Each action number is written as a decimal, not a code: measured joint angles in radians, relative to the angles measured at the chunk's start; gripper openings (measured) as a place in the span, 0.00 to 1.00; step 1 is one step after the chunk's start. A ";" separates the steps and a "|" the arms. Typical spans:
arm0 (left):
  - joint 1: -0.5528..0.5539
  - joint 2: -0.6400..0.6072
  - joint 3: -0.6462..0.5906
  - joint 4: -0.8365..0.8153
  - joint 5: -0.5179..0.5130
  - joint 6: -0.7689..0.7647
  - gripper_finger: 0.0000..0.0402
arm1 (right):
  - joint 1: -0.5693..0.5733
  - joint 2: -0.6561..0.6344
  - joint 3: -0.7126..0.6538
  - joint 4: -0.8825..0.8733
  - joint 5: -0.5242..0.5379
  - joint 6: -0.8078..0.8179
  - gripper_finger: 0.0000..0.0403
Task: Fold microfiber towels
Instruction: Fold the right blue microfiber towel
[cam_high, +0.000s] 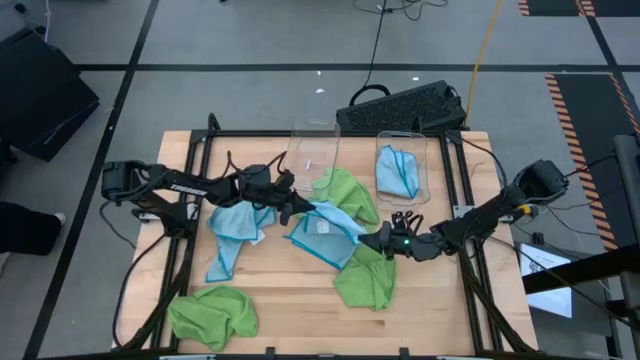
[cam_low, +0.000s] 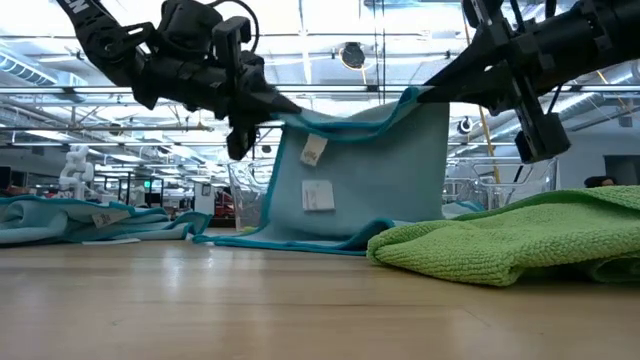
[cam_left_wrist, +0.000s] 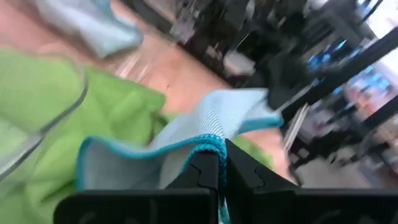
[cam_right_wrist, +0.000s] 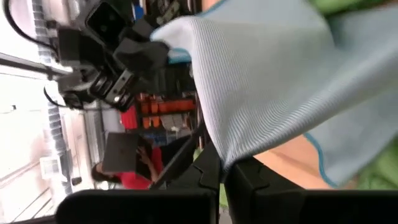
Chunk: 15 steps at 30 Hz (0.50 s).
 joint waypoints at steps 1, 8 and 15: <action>0.000 0.000 0.000 0.031 0.000 -0.018 0.01 | -0.001 -0.002 0.000 0.000 0.012 -0.009 0.01; -0.005 -0.003 0.000 0.236 0.002 -0.138 0.01 | 0.004 -0.050 0.000 0.064 0.031 -0.098 0.01; -0.077 -0.091 0.000 0.255 0.091 -0.228 0.01 | 0.045 -0.072 0.103 0.105 0.029 -0.260 0.01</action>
